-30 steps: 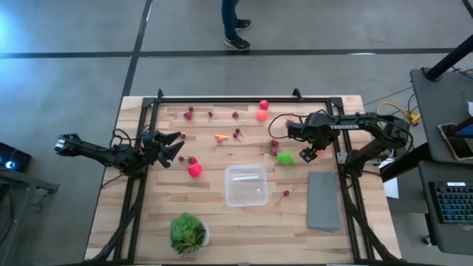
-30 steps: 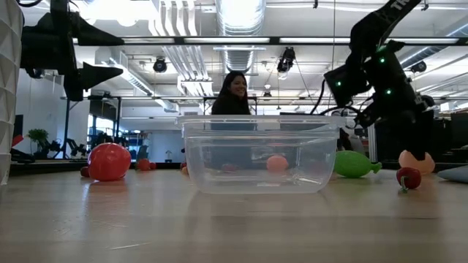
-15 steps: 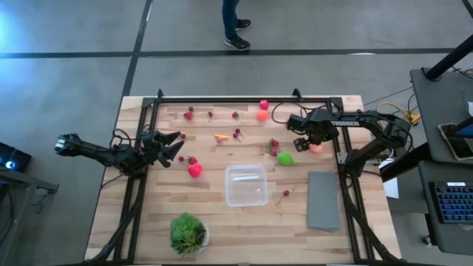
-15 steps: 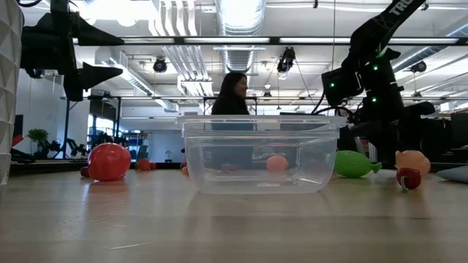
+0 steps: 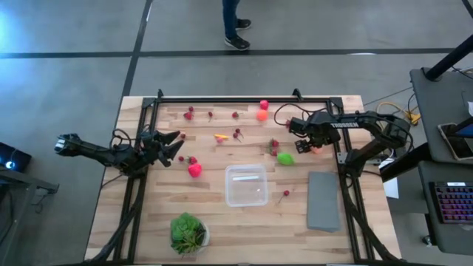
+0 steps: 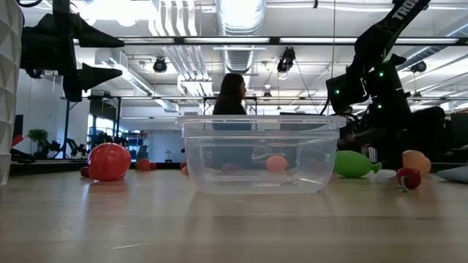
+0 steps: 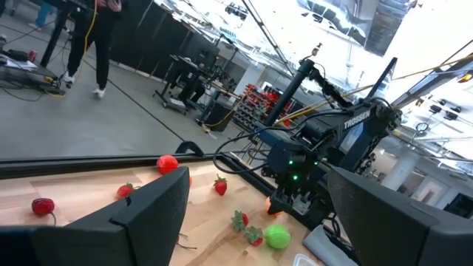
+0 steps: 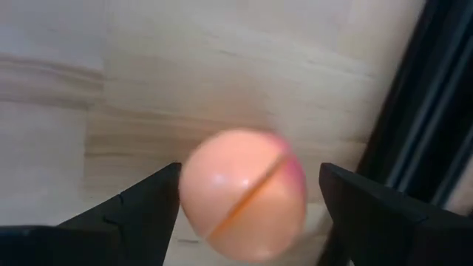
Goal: Pick and placing Produce into tupperware
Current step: Put the pink peach into the transparent bin
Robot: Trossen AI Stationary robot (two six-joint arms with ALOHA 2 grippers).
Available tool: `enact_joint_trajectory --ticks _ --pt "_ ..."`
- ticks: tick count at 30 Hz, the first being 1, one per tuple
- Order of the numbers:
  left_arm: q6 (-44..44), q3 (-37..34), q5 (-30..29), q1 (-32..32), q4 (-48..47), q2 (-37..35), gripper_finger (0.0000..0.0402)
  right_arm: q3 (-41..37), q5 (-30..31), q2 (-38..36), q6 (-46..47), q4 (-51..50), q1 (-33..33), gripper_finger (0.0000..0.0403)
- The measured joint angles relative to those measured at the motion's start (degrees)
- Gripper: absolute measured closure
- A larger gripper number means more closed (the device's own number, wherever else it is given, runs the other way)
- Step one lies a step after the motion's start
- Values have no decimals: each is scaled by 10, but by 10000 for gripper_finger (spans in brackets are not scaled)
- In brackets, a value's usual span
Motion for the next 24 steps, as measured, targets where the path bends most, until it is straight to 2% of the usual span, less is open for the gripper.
enact_joint_trajectory --ticks 10,24 --pt "0 0 0 0 0 0 93 -13 1 -2 19 25 0 95" --pt "0 0 0 0 1 0 93 -13 -21 -1 21 31 0 158"
